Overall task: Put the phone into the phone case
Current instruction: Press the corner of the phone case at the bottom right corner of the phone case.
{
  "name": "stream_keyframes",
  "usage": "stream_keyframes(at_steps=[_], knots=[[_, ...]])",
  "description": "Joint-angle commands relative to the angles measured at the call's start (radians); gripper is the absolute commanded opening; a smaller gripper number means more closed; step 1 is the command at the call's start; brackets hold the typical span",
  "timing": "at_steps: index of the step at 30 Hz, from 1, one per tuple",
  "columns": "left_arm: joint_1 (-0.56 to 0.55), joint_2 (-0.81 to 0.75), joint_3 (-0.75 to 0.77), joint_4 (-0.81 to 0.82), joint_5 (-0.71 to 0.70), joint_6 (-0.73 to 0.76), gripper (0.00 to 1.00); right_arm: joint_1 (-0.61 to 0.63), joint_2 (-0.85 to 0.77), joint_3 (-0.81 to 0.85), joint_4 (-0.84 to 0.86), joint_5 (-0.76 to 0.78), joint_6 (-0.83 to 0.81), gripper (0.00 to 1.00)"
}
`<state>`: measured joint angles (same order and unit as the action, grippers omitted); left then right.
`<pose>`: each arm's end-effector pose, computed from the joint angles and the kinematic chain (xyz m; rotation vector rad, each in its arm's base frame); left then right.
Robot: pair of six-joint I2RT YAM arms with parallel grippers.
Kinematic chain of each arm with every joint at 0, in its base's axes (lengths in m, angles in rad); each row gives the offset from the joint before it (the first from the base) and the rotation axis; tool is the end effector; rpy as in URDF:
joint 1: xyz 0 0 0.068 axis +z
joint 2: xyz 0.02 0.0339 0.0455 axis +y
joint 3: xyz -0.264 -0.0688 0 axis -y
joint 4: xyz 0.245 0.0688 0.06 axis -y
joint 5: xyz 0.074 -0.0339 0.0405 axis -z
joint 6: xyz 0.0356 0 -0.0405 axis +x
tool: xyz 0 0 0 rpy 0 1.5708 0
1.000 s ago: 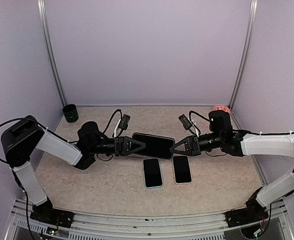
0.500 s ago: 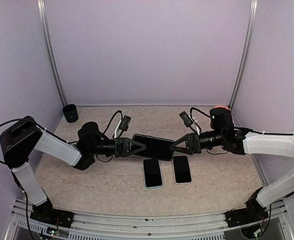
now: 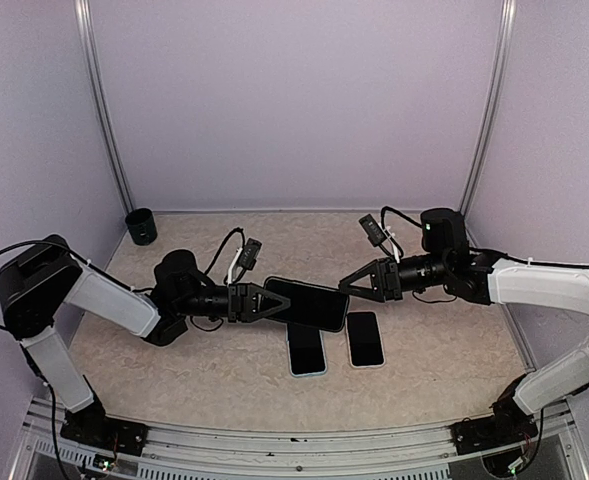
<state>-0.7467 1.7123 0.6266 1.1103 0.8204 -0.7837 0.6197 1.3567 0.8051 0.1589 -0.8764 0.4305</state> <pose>0.2192 -0.2384 0.1885 0.7333 1.7306 -1.7572 0.2230 0.1927 0.2571 -0.8290 1.9716 1.5112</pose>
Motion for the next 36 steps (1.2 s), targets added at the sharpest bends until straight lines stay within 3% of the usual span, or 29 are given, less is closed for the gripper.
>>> stream_keyframes(at_steps=[1,9,15,19,23,26,31,34,36], knots=[[-0.003,-0.045,-0.004,0.053,-0.016,0.011,0.00,0.004,-0.002,0.006,-0.012,0.002,-0.017,0.37],[-0.009,-0.041,-0.005,0.083,-0.012,-0.002,0.00,0.004,0.008,-0.016,-0.011,0.047,-0.018,0.40],[-0.017,-0.031,-0.008,0.101,-0.015,-0.010,0.00,0.005,0.035,-0.036,0.024,0.024,-0.008,0.36],[-0.017,-0.032,-0.011,0.101,-0.019,-0.011,0.00,0.005,0.040,-0.040,0.035,0.007,-0.005,0.28],[-0.017,-0.031,-0.008,0.097,-0.029,-0.012,0.00,0.004,0.035,-0.044,0.036,0.015,-0.007,0.09],[-0.016,-0.028,-0.003,0.092,-0.038,-0.013,0.00,0.005,0.035,-0.046,0.035,0.027,-0.011,0.00],[-0.016,-0.018,0.006,0.096,-0.042,-0.012,0.00,0.005,0.037,-0.044,0.029,0.027,-0.013,0.02],[-0.015,-0.015,0.010,0.105,-0.044,-0.012,0.00,0.004,0.023,-0.040,0.016,0.028,-0.016,0.22],[-0.011,-0.021,0.008,0.111,-0.050,-0.010,0.00,0.004,0.005,-0.042,0.009,0.033,-0.017,0.31]])
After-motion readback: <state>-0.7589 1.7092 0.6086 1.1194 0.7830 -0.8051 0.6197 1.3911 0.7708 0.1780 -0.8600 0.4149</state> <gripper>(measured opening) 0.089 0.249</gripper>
